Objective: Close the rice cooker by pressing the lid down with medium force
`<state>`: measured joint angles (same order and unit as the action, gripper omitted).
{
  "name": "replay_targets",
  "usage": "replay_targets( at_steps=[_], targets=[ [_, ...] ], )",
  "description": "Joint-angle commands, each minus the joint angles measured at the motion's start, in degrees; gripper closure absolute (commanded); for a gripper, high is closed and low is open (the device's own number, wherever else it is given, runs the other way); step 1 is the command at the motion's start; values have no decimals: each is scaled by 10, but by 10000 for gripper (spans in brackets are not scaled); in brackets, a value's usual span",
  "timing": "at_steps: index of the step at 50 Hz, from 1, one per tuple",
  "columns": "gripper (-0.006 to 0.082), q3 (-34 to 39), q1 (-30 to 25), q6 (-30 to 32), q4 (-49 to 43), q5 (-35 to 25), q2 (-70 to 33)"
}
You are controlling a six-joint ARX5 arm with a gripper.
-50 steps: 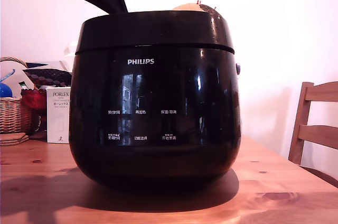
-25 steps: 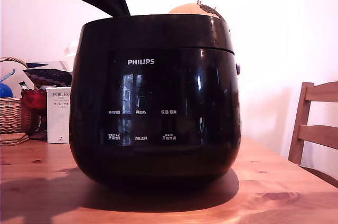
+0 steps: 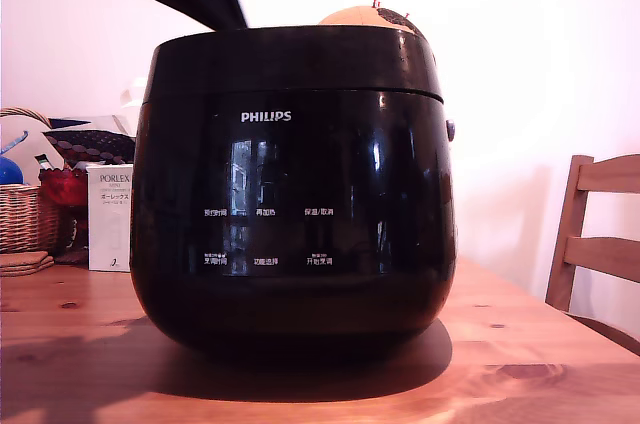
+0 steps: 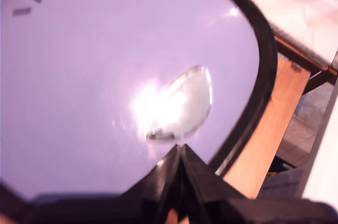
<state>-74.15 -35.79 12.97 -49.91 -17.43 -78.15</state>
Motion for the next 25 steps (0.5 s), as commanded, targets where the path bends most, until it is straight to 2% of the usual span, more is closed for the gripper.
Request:
replay_targets(
  at_steps=[1, 18, 25],
  targets=[
    [791, 37, 12, 1, -11, 12, -10],
    [791, 37, 45, -3, 99, 41, 44],
    [791, 37, 47, -16, 167, 31, 48]
  ],
)
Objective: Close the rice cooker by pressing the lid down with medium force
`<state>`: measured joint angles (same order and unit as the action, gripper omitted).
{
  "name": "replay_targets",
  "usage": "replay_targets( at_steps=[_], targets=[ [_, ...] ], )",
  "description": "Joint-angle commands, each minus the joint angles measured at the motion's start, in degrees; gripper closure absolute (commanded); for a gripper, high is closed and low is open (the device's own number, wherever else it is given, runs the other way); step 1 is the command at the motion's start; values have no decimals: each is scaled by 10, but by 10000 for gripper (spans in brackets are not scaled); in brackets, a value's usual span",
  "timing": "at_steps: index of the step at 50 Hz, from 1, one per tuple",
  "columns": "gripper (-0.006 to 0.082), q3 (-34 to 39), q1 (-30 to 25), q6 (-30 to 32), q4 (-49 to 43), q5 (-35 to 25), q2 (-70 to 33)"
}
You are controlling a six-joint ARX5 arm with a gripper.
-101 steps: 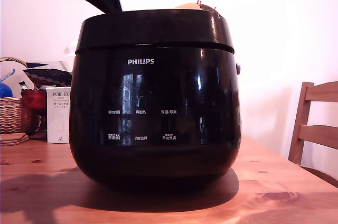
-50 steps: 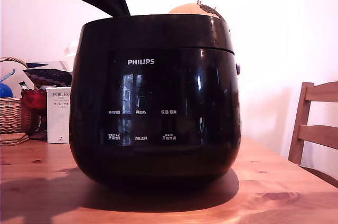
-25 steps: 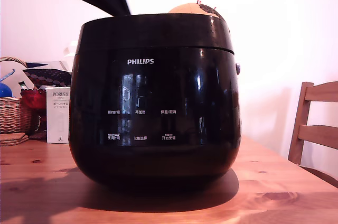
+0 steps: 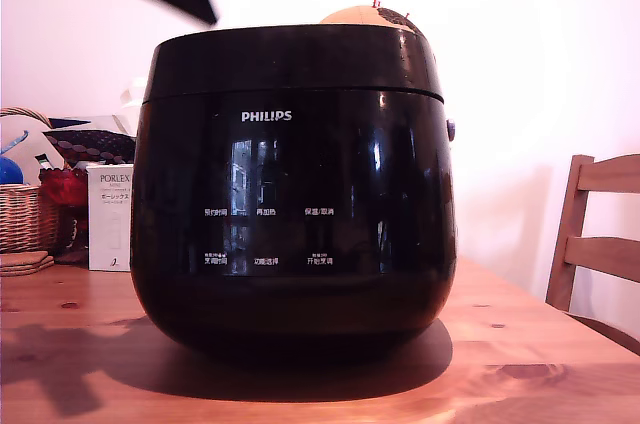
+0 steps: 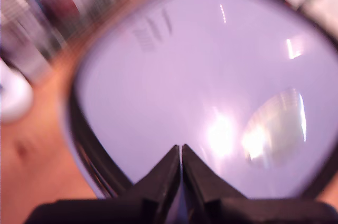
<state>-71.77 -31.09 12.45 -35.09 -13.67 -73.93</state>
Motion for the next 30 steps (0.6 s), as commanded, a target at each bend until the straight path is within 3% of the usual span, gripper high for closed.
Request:
replay_targets(
  at_steps=[1, 10, 19, 30],
  targets=[
    [791, 13, 0, -16, 28, -11, 6],
    [791, 13, 0, -49, 86, -37, 6],
    [791, 13, 18, -53, 101, 42, 29],
    [791, 13, 65, -63, 111, 95, 85]
  ],
)
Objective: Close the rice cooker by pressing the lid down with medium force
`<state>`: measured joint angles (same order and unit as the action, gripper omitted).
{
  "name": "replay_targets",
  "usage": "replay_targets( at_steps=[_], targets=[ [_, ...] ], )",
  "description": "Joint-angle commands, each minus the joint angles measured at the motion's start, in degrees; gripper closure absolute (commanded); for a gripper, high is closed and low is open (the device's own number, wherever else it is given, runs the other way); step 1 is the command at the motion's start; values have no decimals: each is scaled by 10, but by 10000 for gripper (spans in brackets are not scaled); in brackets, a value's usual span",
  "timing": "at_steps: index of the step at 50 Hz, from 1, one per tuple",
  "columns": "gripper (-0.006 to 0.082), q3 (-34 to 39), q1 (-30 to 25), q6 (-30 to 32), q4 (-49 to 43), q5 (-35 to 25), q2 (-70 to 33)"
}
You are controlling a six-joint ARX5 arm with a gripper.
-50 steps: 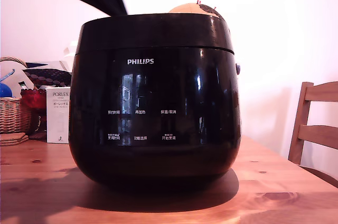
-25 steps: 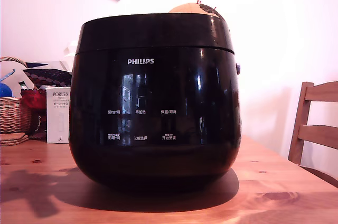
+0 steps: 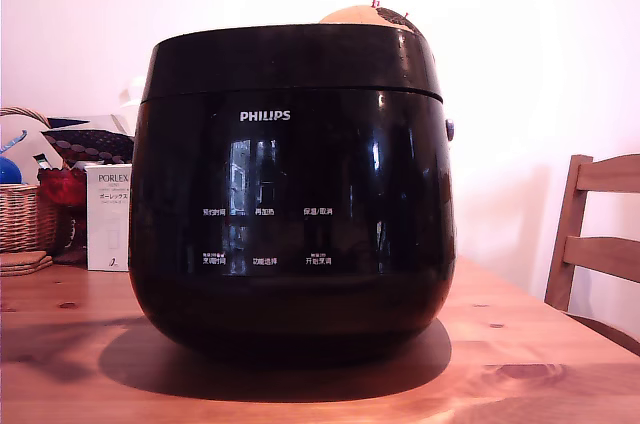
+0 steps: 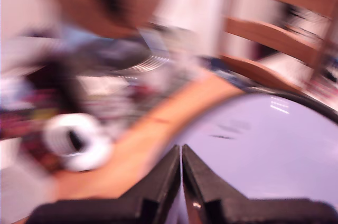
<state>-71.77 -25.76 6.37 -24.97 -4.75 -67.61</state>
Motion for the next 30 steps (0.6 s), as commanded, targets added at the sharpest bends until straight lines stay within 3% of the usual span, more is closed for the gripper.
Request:
replay_targets(
  at_steps=[1, 18, 30],
  targets=[
    [791, 13, 16, -2, 10, 8, 27],
    [791, 13, 124, -3, 9, 24, 98],
    [791, 13, 146, -6, 6, 23, 103]
  ],
)
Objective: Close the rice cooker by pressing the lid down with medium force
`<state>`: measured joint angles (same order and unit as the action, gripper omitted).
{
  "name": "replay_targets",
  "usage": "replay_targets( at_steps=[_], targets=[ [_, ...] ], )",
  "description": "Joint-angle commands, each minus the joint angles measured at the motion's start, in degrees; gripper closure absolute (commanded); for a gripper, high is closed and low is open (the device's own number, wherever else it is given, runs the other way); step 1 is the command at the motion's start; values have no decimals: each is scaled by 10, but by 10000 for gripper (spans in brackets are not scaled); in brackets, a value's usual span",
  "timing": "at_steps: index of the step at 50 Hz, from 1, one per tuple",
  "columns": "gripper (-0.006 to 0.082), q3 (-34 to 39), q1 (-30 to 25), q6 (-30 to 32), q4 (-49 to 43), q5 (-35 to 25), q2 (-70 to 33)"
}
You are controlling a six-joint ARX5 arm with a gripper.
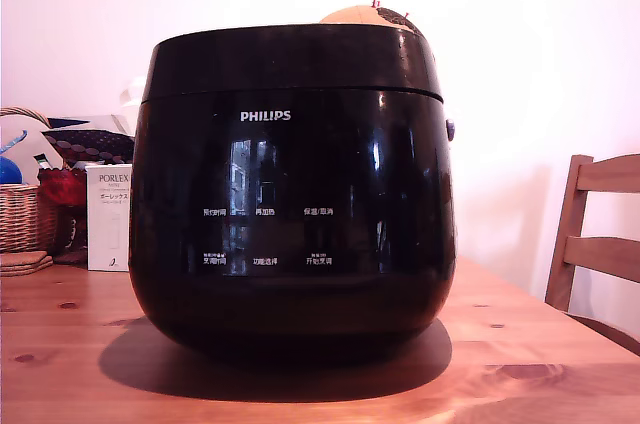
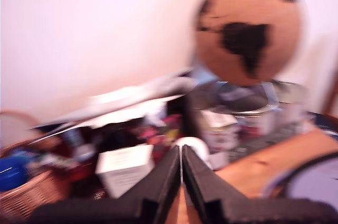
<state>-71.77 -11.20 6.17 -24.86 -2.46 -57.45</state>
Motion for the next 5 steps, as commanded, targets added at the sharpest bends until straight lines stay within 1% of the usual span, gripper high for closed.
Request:
replay_targets(
  at_steps=[1, 5],
  targets=[
    [791, 13, 0, -4, 5, 0, 1],
    [791, 13, 0, -5, 5, 0, 1]
  ],
)
